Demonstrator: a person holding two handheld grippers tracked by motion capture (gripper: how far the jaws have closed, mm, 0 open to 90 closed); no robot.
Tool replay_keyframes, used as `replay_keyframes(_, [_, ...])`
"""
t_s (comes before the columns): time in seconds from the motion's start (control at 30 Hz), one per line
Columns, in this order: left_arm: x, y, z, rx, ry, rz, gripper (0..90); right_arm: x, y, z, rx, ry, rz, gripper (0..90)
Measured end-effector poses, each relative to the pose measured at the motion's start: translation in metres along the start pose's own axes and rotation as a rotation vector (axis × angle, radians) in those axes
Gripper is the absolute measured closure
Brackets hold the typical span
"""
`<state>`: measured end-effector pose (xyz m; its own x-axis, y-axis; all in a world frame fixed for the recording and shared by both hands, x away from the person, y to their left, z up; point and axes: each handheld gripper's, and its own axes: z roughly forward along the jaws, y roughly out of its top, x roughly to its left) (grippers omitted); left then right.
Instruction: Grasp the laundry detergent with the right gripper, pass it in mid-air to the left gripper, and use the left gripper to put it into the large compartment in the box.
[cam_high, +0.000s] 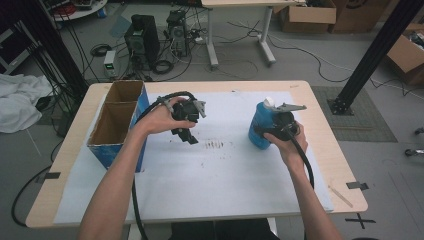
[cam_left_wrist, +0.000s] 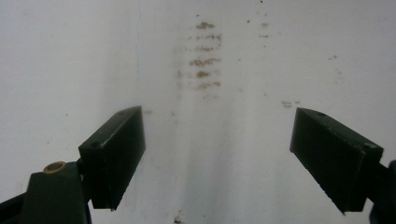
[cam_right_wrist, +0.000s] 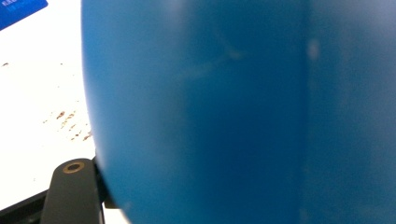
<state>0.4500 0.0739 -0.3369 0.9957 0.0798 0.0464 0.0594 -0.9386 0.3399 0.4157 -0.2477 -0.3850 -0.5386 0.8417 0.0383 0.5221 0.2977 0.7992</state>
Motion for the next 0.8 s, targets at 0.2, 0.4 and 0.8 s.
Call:
replay_keyframes(0.2, [-0.0002,-0.0004,-0.0006,-0.002,0.001,-0.004,18.7,0.0005,0.0001,-0.0005,-0.005,-0.002,0.002,27.9])
replay_keyframes(0.4, [-0.0003,-0.0005,-0.001,-0.002,0.004,-0.002,18.7,0.0008,-0.0004,0.0001,-0.004,-0.004,0.007,29.5])
replay_keyframes(0.8, [-0.0005,0.0002,-0.0011,-0.003,0.008,0.003,18.7,0.001,-0.0002,0.0002,-0.005,0.001,0.01,34.0])
